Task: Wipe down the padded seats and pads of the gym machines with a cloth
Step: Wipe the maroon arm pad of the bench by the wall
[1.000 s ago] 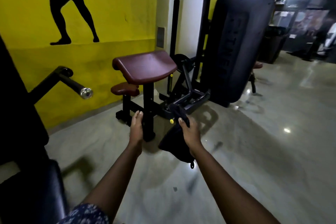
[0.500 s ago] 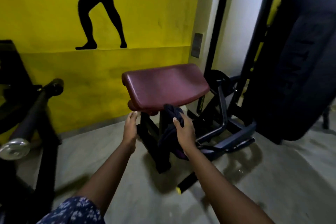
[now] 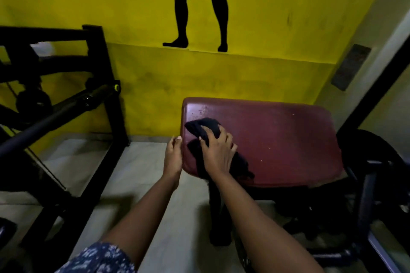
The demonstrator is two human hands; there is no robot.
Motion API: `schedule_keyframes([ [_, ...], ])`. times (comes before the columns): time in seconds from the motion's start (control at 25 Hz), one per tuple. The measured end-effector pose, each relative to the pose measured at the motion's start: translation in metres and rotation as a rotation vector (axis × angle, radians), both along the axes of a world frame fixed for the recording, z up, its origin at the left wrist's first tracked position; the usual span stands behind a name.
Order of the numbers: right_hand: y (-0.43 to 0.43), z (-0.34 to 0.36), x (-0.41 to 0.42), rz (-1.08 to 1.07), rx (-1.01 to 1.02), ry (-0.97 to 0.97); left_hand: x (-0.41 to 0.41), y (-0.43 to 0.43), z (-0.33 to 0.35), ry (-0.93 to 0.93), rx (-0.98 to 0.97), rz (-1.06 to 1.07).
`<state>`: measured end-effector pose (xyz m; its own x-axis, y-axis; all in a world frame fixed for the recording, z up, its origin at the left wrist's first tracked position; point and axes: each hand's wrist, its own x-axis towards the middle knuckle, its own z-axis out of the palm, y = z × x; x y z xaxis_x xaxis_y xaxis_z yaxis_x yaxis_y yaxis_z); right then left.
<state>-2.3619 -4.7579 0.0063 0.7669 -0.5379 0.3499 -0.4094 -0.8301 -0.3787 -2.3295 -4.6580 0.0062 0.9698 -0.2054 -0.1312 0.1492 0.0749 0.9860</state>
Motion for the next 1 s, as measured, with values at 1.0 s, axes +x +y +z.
schedule_keyframes([
  [1.0,-0.058,-0.025,0.116,0.327,-0.437,-0.143,0.069,-0.072,-0.060,-0.207,0.512,0.328],
])
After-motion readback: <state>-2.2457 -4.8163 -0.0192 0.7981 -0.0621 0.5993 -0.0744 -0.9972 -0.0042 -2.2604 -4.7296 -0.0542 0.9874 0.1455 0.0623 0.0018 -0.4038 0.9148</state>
